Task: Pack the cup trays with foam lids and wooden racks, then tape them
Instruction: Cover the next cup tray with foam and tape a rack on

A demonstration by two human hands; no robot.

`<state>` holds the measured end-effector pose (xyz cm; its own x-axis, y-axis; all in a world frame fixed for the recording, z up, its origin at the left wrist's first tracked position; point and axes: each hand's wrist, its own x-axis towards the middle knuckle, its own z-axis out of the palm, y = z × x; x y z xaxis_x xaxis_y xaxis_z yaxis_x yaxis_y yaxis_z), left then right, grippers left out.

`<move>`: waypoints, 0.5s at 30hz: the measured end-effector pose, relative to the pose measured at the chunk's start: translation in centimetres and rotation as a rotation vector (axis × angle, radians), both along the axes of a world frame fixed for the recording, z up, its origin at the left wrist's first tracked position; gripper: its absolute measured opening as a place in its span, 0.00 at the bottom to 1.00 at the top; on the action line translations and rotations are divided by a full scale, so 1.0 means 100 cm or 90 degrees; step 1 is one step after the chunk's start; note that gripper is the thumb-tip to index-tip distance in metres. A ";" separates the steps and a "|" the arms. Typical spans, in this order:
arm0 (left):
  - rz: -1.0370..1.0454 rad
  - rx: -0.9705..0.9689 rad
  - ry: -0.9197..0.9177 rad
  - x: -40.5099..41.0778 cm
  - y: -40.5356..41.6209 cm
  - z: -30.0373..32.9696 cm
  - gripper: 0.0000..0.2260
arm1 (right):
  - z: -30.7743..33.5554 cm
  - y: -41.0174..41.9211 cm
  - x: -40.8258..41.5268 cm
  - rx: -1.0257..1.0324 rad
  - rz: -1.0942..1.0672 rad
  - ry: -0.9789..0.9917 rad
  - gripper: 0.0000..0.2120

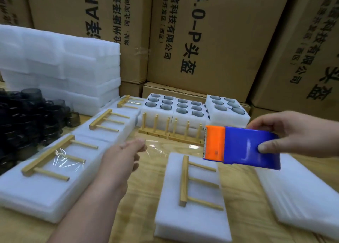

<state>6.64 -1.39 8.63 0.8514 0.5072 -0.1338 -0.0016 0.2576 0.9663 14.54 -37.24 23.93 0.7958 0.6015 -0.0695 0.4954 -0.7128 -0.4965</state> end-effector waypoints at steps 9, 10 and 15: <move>-0.201 -0.290 0.229 0.006 -0.017 -0.046 0.07 | 0.070 0.070 0.016 -0.235 0.024 0.111 0.23; -0.201 -0.301 0.227 0.006 -0.016 -0.047 0.07 | 0.075 0.078 0.016 -0.245 0.017 0.105 0.23; -0.224 -0.351 0.225 0.001 -0.010 -0.053 0.07 | 0.092 0.118 0.017 -0.297 -0.007 0.107 0.24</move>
